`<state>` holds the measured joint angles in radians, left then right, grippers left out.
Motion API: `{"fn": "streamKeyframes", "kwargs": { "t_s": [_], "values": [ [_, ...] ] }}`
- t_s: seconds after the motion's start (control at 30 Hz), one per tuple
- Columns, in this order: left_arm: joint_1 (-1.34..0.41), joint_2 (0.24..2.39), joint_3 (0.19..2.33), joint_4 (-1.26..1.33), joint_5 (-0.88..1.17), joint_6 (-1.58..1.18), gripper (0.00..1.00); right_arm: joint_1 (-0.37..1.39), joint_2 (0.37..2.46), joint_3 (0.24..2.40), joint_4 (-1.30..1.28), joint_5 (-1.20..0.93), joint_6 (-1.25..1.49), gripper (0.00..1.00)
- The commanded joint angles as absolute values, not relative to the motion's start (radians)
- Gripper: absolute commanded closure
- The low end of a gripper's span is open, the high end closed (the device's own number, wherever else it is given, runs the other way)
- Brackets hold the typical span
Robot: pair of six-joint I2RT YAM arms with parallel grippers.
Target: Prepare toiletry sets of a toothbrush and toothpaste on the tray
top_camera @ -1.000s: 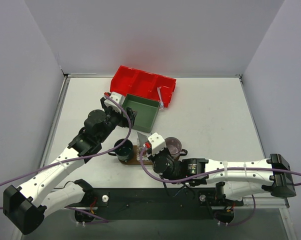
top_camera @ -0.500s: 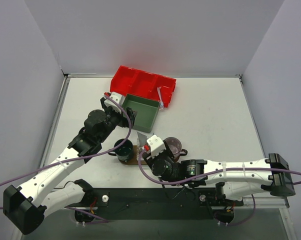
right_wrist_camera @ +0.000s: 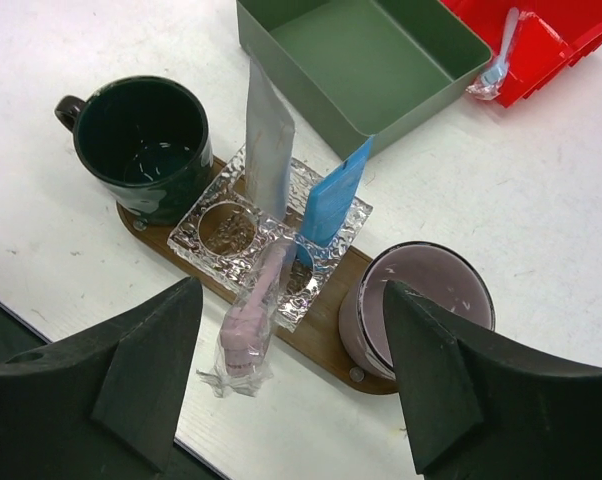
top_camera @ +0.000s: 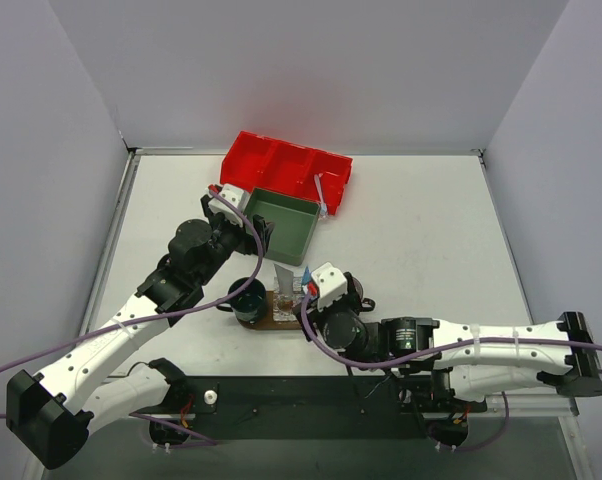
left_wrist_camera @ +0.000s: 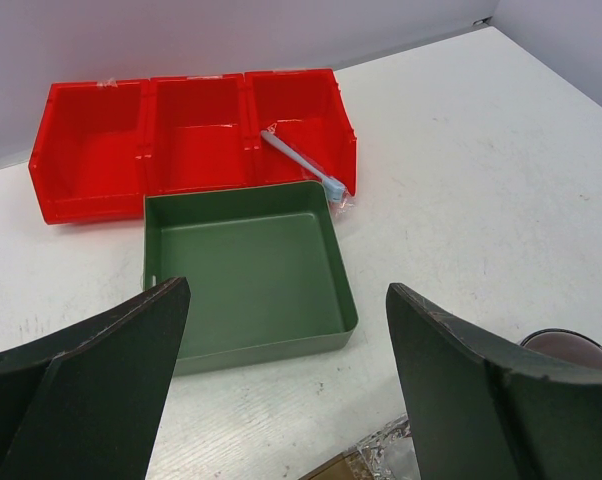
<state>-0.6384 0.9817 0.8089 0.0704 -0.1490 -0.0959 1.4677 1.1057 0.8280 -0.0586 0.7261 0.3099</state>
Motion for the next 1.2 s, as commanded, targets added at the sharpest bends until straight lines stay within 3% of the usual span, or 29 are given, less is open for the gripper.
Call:
{"fn": "streamKeyframes", "kwargs": {
  "t_s": [0.0, 0.27, 0.53, 0.93, 1.17],
  "values": [
    [-0.634, 0.973, 0.821, 0.094, -0.146, -0.106, 0.10, 1.471, 1.037, 0.854, -0.063, 0.749, 0.311, 0.32],
    [-0.634, 0.976, 0.822, 0.094, -0.160, -0.121, 0.10, 1.388, 0.951, 0.893, -0.136, 0.724, 0.305, 0.35],
    [-0.634, 0.968, 0.821, 0.092, -0.183, -0.117, 0.10, 1.062, 0.928, 0.974, -0.262, 0.372, 0.353, 0.41],
    [-0.634, 0.950, 0.824, 0.083, -0.215, -0.103, 0.10, 0.541, 1.179, 1.141, -0.313, -0.182, 0.382, 0.51],
    [-0.634, 0.976, 0.850, 0.043, -0.227, -0.127, 0.10, 0.393, 1.405, 1.272, -0.316, -0.396, 0.387, 0.57]
  ]
}}
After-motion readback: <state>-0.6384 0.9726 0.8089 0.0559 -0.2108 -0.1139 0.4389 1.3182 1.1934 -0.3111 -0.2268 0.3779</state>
